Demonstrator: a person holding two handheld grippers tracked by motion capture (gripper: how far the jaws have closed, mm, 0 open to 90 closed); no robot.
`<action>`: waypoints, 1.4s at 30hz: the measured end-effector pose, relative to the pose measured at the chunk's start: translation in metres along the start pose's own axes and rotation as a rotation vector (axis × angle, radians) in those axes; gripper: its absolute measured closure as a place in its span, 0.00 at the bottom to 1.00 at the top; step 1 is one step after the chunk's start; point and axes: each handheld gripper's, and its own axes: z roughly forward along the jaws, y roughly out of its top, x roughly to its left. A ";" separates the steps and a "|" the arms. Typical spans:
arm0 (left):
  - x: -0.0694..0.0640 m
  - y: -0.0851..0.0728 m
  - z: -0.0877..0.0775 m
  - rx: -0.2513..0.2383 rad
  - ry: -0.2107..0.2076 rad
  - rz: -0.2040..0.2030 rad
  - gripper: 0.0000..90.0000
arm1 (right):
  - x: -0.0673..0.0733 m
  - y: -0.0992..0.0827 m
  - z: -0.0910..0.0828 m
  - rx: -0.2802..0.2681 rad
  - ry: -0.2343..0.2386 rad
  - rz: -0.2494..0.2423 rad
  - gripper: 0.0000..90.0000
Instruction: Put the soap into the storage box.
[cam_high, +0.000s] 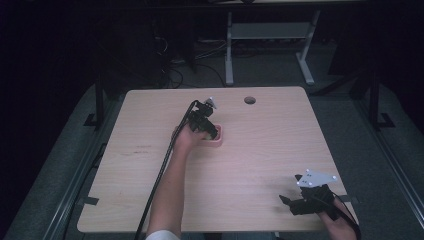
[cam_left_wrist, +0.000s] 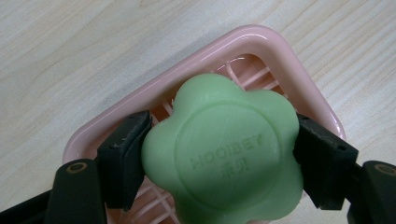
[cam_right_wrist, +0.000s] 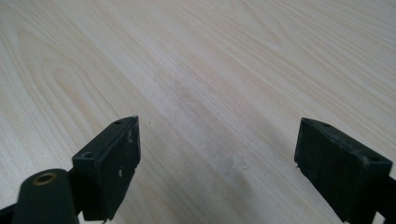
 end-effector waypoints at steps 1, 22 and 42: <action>0.000 0.000 0.000 0.000 0.000 -0.002 0.29 | 0.000 0.000 0.000 0.001 0.000 0.001 0.15; -0.005 0.000 -0.006 0.008 0.015 0.039 0.25 | 0.000 0.000 0.000 0.002 0.000 0.001 0.15; -0.009 -0.003 -0.023 -0.030 0.024 0.069 0.22 | 0.001 0.000 0.000 0.006 -0.002 -0.002 0.15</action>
